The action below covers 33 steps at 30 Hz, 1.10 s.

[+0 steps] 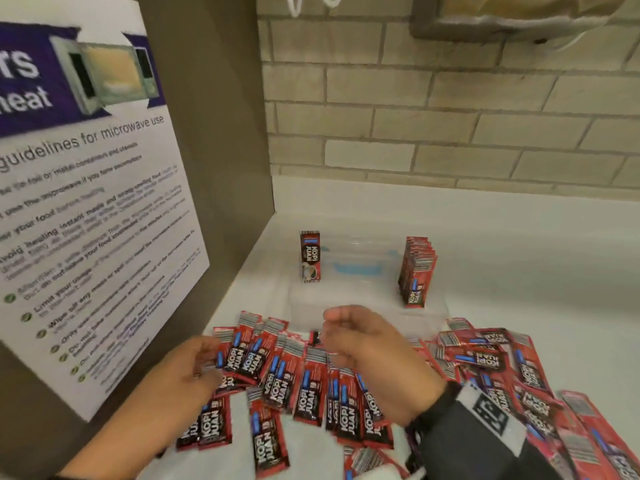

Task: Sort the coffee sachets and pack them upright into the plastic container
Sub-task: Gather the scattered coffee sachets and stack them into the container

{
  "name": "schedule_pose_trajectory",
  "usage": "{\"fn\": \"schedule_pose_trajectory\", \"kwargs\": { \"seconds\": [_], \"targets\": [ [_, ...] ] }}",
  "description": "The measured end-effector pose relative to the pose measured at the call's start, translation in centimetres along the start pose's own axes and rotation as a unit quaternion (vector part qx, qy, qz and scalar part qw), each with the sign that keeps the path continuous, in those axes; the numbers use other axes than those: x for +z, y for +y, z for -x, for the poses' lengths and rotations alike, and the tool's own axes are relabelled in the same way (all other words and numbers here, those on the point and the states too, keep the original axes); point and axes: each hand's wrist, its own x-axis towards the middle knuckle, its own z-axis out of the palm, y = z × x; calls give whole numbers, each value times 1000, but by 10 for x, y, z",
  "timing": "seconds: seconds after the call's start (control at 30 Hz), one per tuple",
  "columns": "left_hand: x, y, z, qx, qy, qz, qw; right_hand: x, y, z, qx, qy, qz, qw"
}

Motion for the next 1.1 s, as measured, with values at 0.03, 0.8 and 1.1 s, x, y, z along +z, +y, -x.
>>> {"fn": "schedule_pose_trajectory", "kwargs": {
  "seconds": [0.03, 0.8, 1.1],
  "targets": [
    [1, -5, 2, -3, -4, -27, 1000, 6, 7, -2, 29, -16, -11, 999],
    [12, -18, -11, 25, 62, -98, 993, 22, 26, -23, 108, -82, 68, 988],
    [17, -3, -27, -53, -78, -170, 981, 21, 30, -38, 115, -125, 103, 980]
  ]
}}
